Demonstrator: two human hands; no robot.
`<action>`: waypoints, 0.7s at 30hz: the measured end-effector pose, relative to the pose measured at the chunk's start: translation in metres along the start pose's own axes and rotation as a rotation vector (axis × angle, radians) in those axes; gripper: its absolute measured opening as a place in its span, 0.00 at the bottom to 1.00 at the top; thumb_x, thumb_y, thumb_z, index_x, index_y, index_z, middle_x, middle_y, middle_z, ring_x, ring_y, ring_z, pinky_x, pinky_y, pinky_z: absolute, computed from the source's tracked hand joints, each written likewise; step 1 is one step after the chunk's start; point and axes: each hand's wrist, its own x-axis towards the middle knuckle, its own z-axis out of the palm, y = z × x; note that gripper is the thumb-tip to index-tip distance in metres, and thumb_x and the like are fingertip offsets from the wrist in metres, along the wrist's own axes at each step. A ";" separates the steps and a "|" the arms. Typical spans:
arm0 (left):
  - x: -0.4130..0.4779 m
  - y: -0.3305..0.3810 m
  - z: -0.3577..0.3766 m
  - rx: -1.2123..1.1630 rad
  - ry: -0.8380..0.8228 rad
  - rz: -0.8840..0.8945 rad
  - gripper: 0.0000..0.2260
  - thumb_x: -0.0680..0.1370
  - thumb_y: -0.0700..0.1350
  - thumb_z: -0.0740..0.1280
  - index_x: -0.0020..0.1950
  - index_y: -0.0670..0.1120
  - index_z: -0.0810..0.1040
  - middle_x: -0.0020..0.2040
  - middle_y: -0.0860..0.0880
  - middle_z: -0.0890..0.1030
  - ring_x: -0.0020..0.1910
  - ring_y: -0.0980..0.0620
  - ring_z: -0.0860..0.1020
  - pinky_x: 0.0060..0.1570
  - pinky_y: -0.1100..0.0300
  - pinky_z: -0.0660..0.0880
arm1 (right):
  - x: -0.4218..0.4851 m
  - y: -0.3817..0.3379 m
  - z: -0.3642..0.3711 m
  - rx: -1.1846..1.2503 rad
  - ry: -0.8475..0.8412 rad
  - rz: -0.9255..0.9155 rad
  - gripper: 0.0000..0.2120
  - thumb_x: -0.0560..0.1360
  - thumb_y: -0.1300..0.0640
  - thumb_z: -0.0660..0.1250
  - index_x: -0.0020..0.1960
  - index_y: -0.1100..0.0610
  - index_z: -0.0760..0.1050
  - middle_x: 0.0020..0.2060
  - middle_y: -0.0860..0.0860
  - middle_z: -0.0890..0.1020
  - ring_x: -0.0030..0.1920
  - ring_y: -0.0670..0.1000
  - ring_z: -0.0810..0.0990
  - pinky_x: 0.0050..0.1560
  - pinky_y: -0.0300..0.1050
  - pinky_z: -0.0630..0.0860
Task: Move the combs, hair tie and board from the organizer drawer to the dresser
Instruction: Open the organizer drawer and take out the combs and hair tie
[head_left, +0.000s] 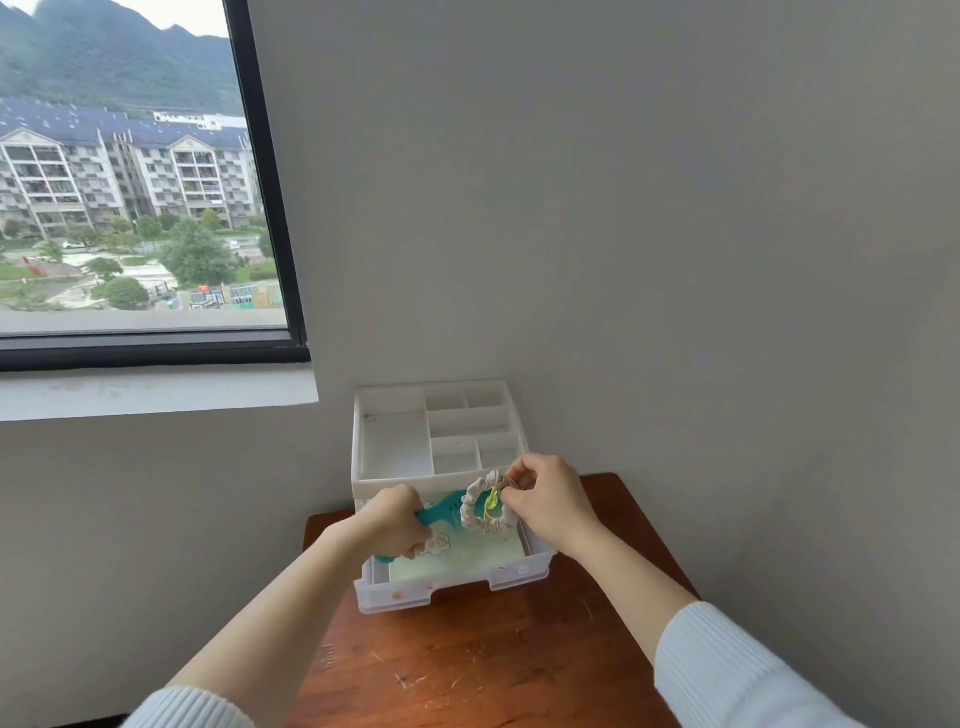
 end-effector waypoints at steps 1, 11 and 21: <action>-0.005 -0.002 -0.003 -0.028 -0.007 0.007 0.09 0.77 0.38 0.62 0.53 0.37 0.79 0.37 0.49 0.80 0.30 0.55 0.78 0.26 0.68 0.74 | -0.001 -0.003 0.000 0.002 -0.009 -0.003 0.06 0.69 0.59 0.71 0.36 0.51 0.76 0.34 0.49 0.81 0.35 0.46 0.78 0.35 0.39 0.75; -0.132 -0.045 0.002 -0.462 0.183 -0.182 0.10 0.77 0.41 0.63 0.41 0.38 0.82 0.34 0.45 0.80 0.29 0.50 0.76 0.35 0.61 0.76 | -0.039 -0.043 0.000 0.095 -0.111 -0.170 0.03 0.67 0.62 0.70 0.36 0.56 0.79 0.35 0.55 0.84 0.36 0.49 0.79 0.38 0.44 0.75; -0.320 -0.068 0.168 -0.989 0.696 -0.505 0.08 0.78 0.38 0.63 0.45 0.40 0.81 0.31 0.48 0.79 0.25 0.55 0.74 0.32 0.63 0.72 | -0.185 -0.049 0.063 0.125 -0.508 -0.479 0.05 0.66 0.61 0.71 0.34 0.52 0.79 0.32 0.52 0.83 0.32 0.47 0.78 0.32 0.39 0.71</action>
